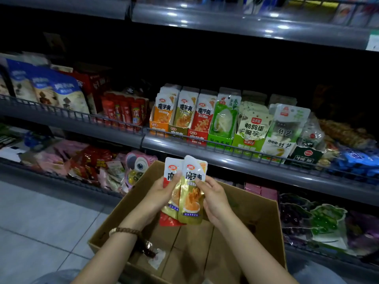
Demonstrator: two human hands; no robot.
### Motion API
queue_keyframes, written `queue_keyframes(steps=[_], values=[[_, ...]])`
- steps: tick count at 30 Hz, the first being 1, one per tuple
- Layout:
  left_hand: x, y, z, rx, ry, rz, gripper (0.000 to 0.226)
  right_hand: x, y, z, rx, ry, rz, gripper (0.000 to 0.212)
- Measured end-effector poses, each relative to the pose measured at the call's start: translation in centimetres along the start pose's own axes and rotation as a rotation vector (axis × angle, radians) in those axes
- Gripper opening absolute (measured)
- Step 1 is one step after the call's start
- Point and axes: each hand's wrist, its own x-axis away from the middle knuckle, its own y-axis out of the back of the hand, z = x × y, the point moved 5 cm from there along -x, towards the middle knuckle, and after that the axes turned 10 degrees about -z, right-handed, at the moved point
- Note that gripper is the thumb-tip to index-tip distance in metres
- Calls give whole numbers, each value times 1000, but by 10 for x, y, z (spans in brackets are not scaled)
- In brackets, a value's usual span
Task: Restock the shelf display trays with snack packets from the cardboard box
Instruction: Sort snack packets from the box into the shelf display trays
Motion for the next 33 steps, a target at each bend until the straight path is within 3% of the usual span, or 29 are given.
queue_keyframes(steps=[4, 6, 9, 14, 21, 24, 29, 33], values=[[-3, 8, 0, -76, -53, -19, 38, -7, -12, 3, -129, -61, -111, 27], [-7, 16, -2, -68, -71, -69, 33, -16, -16, 12, -98, -10, -105, 43], [-15, 28, -10, -30, -86, -83, 23, -28, -23, 35, 64, 108, 88, 74], [-36, 38, -23, -47, -108, -79, 7, -48, -39, 64, 240, 131, 262, 88], [-72, 43, -43, -45, -111, -92, 7, -75, -68, 84, 382, 144, 309, 83], [-90, 45, -50, -38, -96, -82, 14, -86, -77, 105, 434, 241, 321, 81], [-120, 55, -72, -21, -10, -108, 9, -124, -81, 173, 428, 436, 48, 82], [-141, 69, -76, -65, 10, -140, 26, -154, -94, 209, 550, 638, -105, 83]])
